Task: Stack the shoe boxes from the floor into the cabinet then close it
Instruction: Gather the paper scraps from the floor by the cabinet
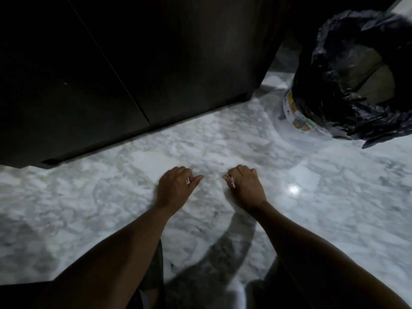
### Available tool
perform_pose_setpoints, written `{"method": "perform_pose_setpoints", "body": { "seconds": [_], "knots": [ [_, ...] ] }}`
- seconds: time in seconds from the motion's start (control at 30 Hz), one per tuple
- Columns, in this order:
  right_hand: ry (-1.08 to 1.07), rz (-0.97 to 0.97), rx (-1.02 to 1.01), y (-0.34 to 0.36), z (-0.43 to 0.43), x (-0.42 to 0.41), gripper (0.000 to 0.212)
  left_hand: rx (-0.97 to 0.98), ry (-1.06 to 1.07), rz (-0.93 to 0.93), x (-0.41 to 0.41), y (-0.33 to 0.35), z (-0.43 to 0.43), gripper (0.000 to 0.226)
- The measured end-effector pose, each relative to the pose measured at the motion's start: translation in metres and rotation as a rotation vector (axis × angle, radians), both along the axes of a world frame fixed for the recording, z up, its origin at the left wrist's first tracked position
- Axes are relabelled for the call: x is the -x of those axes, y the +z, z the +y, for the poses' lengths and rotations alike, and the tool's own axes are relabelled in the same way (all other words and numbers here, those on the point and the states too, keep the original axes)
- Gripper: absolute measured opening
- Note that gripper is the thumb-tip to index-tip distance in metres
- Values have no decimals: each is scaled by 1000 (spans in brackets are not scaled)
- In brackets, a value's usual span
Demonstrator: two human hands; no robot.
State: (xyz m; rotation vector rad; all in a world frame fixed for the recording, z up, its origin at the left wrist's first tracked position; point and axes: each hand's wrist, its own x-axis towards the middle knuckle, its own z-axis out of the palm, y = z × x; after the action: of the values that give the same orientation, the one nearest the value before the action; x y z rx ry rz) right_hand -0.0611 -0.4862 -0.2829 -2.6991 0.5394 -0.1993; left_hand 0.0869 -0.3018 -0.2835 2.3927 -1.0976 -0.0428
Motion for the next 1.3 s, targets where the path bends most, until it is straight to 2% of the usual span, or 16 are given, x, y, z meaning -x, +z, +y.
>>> {"method": "perform_pose_setpoints", "body": {
  "seconds": [0.1,0.2,0.27,0.33,0.5,0.6,0.7,0.77,0.87,0.97,1.13,1.17,1.23,1.3],
  "knots": [
    [-116,67,-161,4,28,12,37,3,80,143,13,10,0,42],
    [-288,72,-341,12,70,39,25,18,170,291,49,14,11,45],
    [-429,20,-455,26,88,56,19,-2,181,345,71,21,16,46],
    [-500,-65,-499,46,88,63,22,4,165,379,82,32,14,43],
    [-537,-323,-343,146,13,39,24,141,173,402,70,103,-45,34],
    [-460,-477,-146,226,-50,23,23,294,143,368,51,169,-104,28],
    [-466,-533,-49,289,-108,19,26,421,80,296,41,234,-167,29],
    [-492,-536,-64,313,-142,23,27,527,54,249,41,270,-209,31],
    [-533,-571,-189,320,-180,25,29,632,33,266,47,301,-264,30],
    [-626,-673,-357,304,-203,21,34,670,62,335,54,304,-309,32],
    [-726,-717,-474,276,-229,20,38,573,104,471,65,290,-357,46],
    [-738,-705,-496,272,-235,20,43,538,84,492,67,287,-364,47],
    [-765,-667,-541,270,-241,21,66,469,10,536,70,279,-374,53],
    [-742,-683,-591,268,-248,21,76,427,-19,572,69,271,-383,54]
  ]
}}
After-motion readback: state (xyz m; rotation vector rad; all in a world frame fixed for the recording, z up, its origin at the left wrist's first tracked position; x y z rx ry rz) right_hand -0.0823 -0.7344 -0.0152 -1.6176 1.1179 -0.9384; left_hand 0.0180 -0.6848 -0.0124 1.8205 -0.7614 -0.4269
